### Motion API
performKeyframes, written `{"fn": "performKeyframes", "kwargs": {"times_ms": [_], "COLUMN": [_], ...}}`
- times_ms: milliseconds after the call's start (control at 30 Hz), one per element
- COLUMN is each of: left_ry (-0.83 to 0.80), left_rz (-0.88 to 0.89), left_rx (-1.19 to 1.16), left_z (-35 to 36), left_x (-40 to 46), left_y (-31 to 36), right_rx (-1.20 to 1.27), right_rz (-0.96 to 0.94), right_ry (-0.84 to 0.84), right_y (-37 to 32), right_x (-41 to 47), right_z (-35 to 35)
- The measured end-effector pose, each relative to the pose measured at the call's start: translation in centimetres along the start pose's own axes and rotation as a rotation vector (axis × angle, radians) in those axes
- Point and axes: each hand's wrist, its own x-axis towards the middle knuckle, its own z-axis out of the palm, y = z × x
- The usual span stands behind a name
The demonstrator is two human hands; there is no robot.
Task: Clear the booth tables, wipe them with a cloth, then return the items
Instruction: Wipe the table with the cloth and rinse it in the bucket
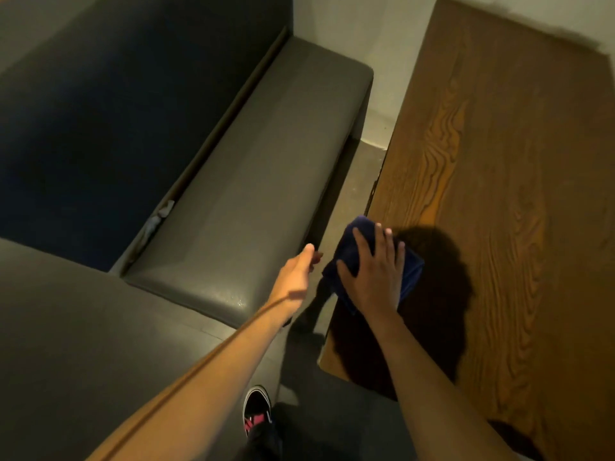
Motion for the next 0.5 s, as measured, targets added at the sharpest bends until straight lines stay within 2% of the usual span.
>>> {"fn": "performKeyframes", "kwargs": {"times_ms": [100,167,267,367,500], "left_ry": [-0.001,-0.01,-0.113,-0.134,-0.116], "left_rz": [0.058,0.113,0.05,0.035,-0.067], "left_rx": [-0.105,-0.073,-0.014,0.095,0.021], "left_z": [1.2,2.2,3.9,5.4,7.1], "left_x": [-0.6,-1.1,-0.8,0.2,1.7], "left_y": [1.6,1.9,1.4,1.5,3.2], "right_rx": [0.088,0.159,0.203,0.207,0.176], "right_rz": [0.121,0.139,0.052,-0.043,-0.079], "right_ry": [0.059,0.035,-0.064,-0.124,-0.119], "right_y": [-0.7,-0.5,1.6,4.2,5.0], "right_x": [-0.3,-1.3,-2.4,-1.5,1.2], "right_z": [0.1,0.2,0.1,-0.3,-0.2]}}
